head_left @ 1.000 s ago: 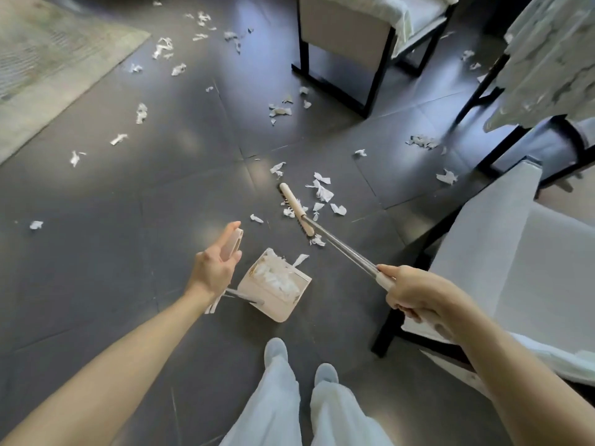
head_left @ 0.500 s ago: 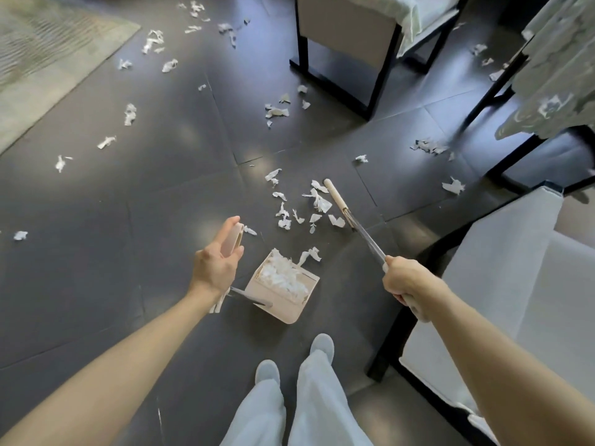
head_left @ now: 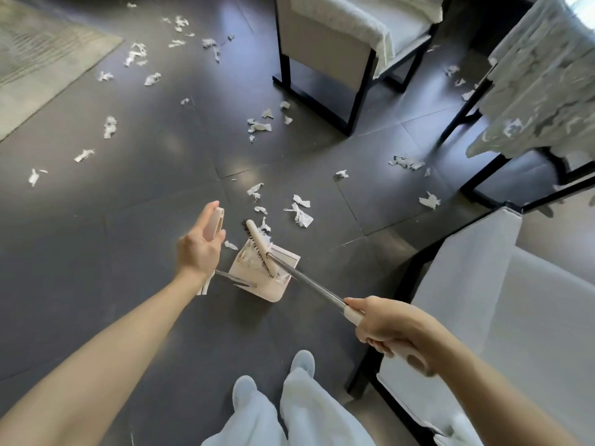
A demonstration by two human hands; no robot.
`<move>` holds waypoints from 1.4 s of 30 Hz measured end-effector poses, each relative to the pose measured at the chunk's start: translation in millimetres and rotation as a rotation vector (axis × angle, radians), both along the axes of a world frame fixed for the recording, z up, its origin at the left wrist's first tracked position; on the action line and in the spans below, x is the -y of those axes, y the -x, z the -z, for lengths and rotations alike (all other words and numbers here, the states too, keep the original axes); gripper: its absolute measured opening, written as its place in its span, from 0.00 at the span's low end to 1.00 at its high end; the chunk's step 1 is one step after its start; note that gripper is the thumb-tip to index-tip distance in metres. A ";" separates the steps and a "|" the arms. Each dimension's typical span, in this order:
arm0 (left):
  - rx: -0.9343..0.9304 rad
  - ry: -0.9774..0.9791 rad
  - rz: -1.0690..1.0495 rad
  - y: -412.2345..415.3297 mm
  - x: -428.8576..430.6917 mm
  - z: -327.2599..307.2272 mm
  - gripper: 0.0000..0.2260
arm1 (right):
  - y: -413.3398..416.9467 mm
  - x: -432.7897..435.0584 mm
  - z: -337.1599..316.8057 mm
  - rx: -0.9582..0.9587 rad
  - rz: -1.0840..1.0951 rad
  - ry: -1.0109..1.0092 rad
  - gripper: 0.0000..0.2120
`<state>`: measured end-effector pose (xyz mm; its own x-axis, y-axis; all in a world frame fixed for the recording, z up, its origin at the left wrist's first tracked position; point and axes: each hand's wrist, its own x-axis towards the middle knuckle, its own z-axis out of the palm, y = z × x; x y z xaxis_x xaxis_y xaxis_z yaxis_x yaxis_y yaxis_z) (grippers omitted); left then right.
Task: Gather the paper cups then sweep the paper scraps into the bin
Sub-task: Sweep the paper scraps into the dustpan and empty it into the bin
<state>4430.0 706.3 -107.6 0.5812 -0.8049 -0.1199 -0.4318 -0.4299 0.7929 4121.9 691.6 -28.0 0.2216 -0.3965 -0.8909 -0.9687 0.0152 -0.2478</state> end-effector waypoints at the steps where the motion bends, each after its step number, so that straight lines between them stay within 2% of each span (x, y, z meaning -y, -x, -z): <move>1: -0.001 0.016 -0.016 -5.8 -0.6 -5.0 0.24 | -1.3 2.9 -7.0 0.018 0.013 0.007 0.38; 8: 0.038 0.182 -0.127 -67.3 26.8 -47.9 0.24 | -34.5 42.1 -41.7 0.108 0.053 0.155 0.38; 14: 0.080 0.309 -0.181 -131.7 74.4 -83.6 0.24 | -100.1 93.6 -48.7 0.251 0.177 0.247 0.35; 17: 0.110 0.369 -0.186 -180.3 106.9 -93.9 0.24 | -152.0 122.6 -46.6 0.300 0.190 0.311 0.34; 21: 0.103 0.416 -0.176 -270.3 158.1 -105.9 0.24 | -239.6 172.9 -39.3 0.420 0.241 0.351 0.26; 27: 0.127 0.433 -0.115 -416.6 243.4 -140.0 0.23 | -370.0 247.7 -37.0 0.511 0.308 0.340 0.37; 32: 0.207 0.501 -0.075 -523.9 321.2 -159.5 0.20 | -457.4 310.4 -46.9 0.594 0.368 0.324 0.35; 35: 0.178 0.512 -0.079 -575.1 377.5 -161.9 0.22 | -511.0 360.4 -50.7 0.657 0.388 0.342 0.33; 39: 0.242 0.532 -0.048 -636.5 459.9 -162.9 0.23 | -584.3 449.5 -46.5 0.768 0.447 0.357 0.33; 42: 0.193 0.559 -0.033 -682.4 529.5 -170.9 0.23 | -645.4 531.2 -47.9 0.865 0.495 0.354 0.31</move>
